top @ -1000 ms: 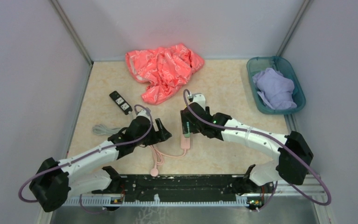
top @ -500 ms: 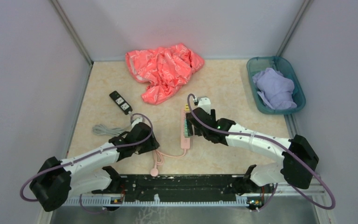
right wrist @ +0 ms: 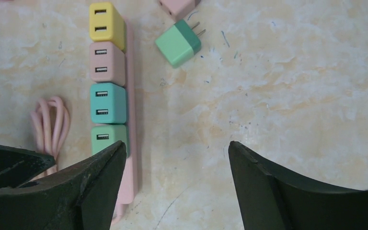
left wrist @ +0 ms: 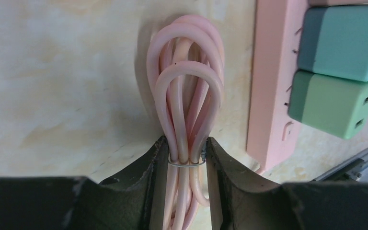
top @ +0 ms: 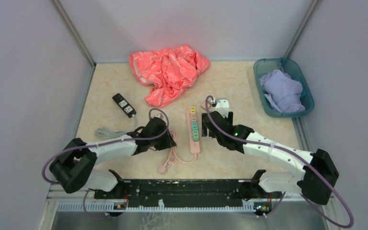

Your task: Insert the plug

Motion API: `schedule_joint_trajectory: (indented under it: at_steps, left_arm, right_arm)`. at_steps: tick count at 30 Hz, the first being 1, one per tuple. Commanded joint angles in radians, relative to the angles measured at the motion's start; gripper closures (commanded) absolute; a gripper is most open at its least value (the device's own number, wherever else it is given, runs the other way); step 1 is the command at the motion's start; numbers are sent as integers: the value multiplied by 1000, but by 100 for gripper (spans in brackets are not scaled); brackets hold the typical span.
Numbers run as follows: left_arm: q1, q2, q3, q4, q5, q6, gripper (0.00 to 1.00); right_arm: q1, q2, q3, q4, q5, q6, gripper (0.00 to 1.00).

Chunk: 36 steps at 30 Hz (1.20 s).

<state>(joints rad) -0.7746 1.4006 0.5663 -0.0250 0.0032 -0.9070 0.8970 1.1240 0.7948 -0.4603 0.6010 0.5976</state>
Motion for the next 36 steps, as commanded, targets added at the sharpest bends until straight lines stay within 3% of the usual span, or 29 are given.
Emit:
schedule_joint_trajectory:
  at_steps: [1, 9, 13, 18, 27, 36]
  left_arm:
    - [-32, 85, 74, 108, 83, -39, 60]
    - [-40, 118, 114, 100, 87, -47, 45]
    - [-35, 69, 146, 10, 14, -11, 30]
    - [1, -18, 177, -108, -93, 25, 19]
    - [214, -71, 242, -309, -301, 138, 1]
    - [447, 10, 348, -353, -394, 231, 0]
  right_arm:
    - [-17, -78, -22, 27, 59, -4, 22]
    - [-28, -97, -28, 28, 71, -24, 19]
    - [-29, -93, -19, 47, 72, -49, 19]
    - [-31, -91, -13, 87, 70, -94, 18]
    - [-40, -60, -26, 162, 58, -165, 16]
    - [-40, -61, -48, 213, 49, -221, 15]
